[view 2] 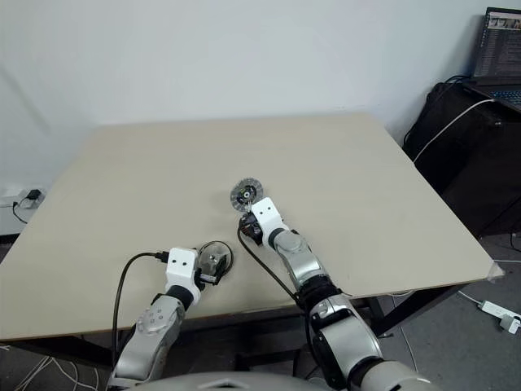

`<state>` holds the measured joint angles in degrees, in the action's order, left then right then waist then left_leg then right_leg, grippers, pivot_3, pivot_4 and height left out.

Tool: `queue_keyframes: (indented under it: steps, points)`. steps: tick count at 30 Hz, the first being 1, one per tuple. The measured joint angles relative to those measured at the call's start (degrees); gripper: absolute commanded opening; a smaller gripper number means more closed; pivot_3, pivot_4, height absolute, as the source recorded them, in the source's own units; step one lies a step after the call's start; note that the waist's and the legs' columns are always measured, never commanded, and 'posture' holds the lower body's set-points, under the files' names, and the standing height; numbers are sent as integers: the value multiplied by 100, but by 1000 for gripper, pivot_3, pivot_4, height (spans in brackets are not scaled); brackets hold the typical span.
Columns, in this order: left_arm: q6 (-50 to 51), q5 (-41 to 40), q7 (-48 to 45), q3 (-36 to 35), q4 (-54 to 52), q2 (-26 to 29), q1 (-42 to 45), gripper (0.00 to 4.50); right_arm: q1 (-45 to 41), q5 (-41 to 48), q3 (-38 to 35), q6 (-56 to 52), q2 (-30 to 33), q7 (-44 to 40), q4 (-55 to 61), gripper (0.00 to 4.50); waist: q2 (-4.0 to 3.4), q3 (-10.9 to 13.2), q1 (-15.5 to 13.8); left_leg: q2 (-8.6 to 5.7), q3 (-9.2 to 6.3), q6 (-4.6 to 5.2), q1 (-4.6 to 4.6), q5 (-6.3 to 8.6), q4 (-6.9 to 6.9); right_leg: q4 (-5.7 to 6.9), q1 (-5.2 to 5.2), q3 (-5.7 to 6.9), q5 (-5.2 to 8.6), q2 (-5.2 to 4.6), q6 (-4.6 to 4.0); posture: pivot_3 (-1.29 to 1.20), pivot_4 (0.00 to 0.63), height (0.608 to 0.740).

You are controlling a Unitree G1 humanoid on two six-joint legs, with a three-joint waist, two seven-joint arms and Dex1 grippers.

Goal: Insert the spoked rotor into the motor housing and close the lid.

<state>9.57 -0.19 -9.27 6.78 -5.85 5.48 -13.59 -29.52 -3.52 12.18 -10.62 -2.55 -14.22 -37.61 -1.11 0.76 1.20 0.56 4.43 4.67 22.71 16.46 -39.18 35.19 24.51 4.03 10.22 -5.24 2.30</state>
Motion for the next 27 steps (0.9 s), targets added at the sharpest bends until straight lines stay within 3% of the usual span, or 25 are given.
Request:
queue_keyframes:
  steps: [2,11,27]
  points:
    - [0,0,1,0,-4,-2,-18,4500,34,64,-64,-17,8,-43,236,2955,0,0,4,0,0,0,0,0,0,0,-1,-1,0,0,0,0,0,740]
    - [-1,1,-26,13,-7,-35,-34,4500,82,-140,-107,-850,14,322,890,46,0,0,2,0,1,-1,-2,0,0,1,2,-1,0,-1,0,0,0,740]
    - [-3,2,-31,31,-7,-55,-36,4500,-101,-534,151,-1317,20,439,647,15,0,0,7,0,2,0,-2,0,0,1,2,-1,0,0,0,0,0,740]
